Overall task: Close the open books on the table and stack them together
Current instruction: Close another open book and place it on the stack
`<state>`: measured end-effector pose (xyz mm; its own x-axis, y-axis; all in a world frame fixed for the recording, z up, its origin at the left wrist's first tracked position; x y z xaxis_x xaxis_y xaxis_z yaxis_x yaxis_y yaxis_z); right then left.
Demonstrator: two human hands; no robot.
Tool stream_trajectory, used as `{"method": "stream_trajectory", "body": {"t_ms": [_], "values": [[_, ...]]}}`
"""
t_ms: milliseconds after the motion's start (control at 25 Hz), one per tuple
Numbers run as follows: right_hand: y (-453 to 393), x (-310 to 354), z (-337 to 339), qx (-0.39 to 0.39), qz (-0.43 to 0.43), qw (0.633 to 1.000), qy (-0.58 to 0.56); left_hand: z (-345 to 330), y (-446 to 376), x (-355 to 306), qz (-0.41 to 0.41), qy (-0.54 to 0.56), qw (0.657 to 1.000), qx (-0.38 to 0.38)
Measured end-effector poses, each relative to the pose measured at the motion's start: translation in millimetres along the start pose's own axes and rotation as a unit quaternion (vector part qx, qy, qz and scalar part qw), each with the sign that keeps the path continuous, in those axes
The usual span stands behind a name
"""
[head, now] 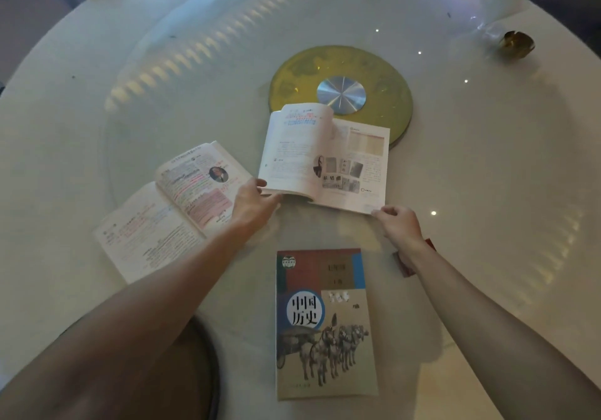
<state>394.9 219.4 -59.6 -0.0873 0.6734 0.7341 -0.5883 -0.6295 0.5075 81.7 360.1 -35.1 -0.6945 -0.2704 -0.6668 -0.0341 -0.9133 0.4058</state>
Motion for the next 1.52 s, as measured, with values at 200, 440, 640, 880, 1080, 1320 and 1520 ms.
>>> {"method": "stream_trajectory", "body": {"t_ms": [200, 440, 640, 880, 1080, 1320, 1520], "values": [[-49.2, 12.8, -6.3, -0.012, -0.035, 0.999, -0.028, -12.3, -55.8, -2.7, 0.065, 0.041, 0.997, 0.015], [-75.8, 8.3, -15.4, -0.05, -0.106, 0.984, -0.136, -26.9, -81.1, 2.6, 0.14, 0.049, 0.989, 0.025], [-75.5, 7.7, -29.5, 0.003, -0.126, 0.985, -0.117, -48.1, -67.6, -7.9, 0.125, 0.145, 0.974, 0.123], [-61.9, 2.9, -22.1, 0.007, -0.086, 0.995, -0.044, -19.9, -59.4, -17.3, 0.065, 0.237, 0.966, 0.084], [-43.0, 8.8, -24.7, 0.043, -0.023, 0.995, -0.087, -38.4, -29.4, -56.3, -0.028, 0.227, 0.956, 0.185], [-38.3, -19.6, -33.6, 0.054, -0.112, 0.958, -0.258, -83.0, -13.7, -49.5, 0.036, 0.143, 0.965, 0.216], [-41.0, -15.4, -35.5, 0.07, -0.076, 0.974, -0.202, -90.0, -17.3, -31.6, 0.04, 0.067, 0.982, 0.169]]}}
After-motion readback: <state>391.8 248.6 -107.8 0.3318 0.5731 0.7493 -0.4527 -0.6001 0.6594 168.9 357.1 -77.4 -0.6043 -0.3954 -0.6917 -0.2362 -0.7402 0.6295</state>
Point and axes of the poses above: each hand's wrist, its own y-axis away from the middle knuckle, its own z-axis out of the back of the hand, x = y × z, the point moved 8 cm from there along -y, towards the middle knuckle, and after that the axes turned 5 degrees about -y, right-handed, at the moved point
